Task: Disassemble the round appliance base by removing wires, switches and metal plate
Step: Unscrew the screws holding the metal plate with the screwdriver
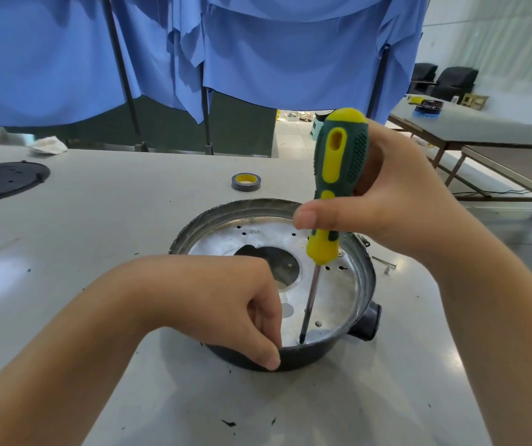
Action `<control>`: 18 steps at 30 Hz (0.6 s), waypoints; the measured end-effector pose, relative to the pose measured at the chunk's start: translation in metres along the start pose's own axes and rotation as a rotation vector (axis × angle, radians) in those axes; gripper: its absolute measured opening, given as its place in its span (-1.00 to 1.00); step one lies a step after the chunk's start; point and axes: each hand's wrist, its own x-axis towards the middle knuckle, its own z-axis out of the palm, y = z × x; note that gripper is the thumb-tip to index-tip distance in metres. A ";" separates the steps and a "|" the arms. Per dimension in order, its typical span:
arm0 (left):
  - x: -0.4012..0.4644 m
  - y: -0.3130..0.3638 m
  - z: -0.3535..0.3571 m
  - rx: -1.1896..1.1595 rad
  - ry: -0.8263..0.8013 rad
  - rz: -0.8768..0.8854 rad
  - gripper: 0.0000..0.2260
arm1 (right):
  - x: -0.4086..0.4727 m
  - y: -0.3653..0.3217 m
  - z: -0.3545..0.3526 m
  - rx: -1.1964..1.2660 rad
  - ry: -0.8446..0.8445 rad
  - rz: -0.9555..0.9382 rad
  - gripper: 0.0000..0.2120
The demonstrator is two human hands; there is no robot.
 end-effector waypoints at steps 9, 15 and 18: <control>0.000 -0.001 0.000 -0.005 0.002 0.001 -0.89 | -0.001 0.003 -0.010 0.191 -0.086 0.080 -0.55; 0.000 -0.001 -0.001 0.000 -0.008 -0.002 -0.90 | -0.002 0.002 -0.011 0.315 -0.263 0.130 -0.60; 0.001 -0.002 0.000 -0.015 -0.009 0.003 -0.89 | -0.003 0.004 -0.017 0.352 -0.302 0.145 -0.60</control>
